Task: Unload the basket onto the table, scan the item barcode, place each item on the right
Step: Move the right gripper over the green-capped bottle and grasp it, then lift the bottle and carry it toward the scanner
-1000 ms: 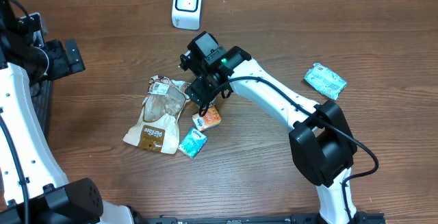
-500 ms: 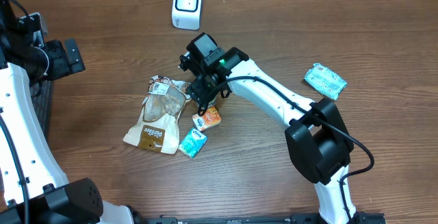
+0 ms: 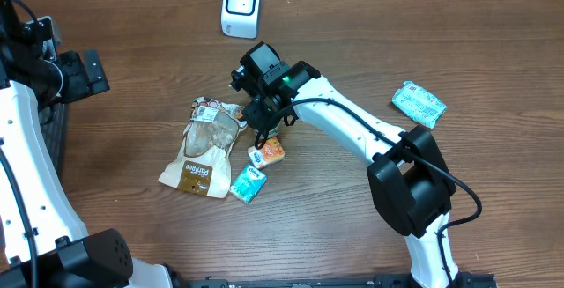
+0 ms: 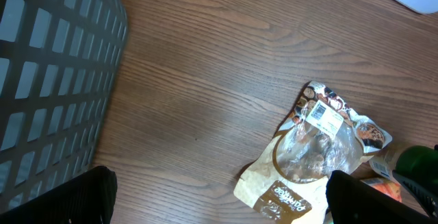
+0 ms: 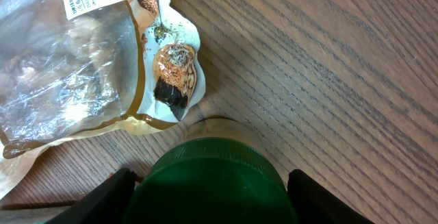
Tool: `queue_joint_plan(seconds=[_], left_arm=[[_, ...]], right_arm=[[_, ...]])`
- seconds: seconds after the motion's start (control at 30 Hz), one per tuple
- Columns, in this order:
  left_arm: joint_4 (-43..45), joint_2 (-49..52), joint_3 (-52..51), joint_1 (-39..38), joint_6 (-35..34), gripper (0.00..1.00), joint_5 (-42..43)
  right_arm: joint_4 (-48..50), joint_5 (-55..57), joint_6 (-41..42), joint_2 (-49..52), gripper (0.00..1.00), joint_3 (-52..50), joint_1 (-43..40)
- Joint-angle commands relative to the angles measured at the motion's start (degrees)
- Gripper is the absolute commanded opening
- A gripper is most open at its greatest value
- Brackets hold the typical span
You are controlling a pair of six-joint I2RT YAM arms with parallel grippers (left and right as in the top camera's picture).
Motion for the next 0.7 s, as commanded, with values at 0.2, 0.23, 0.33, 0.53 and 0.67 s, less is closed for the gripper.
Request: queue_joint_plan(seconds=[0.2, 0.23, 0.33, 0.53, 0.67], left_arm=[[0.02, -0.15, 0.63, -0.17, 0.96, 1.00, 0.37], [0.02, -0.15, 0.63, -0.17, 0.96, 1.00, 0.37], [0.02, -0.15, 0.63, -0.17, 0.96, 1.00, 0.37], [0.02, -0.15, 0.63, -0.17, 0.96, 1.00, 0.37], [0.02, -0.15, 0.63, -0.17, 0.96, 1.00, 0.37]], right_arm=[[-5.09, -2.03, 6.91, -0.31, 0.47, 4.24, -3.19], [-6.29, -3.72, 7.21, -0.55, 0.47, 5.60, -3.80], [-11.39, -12.48, 7.21, -1.14, 0.47, 11.89, -6.69], [-20.94, -34.32, 7.13, -1.36, 0.38, 25.46, -14.78], [-25.33, -48.52, 2.95, -1.46, 0.36, 31.34, -20.20]])
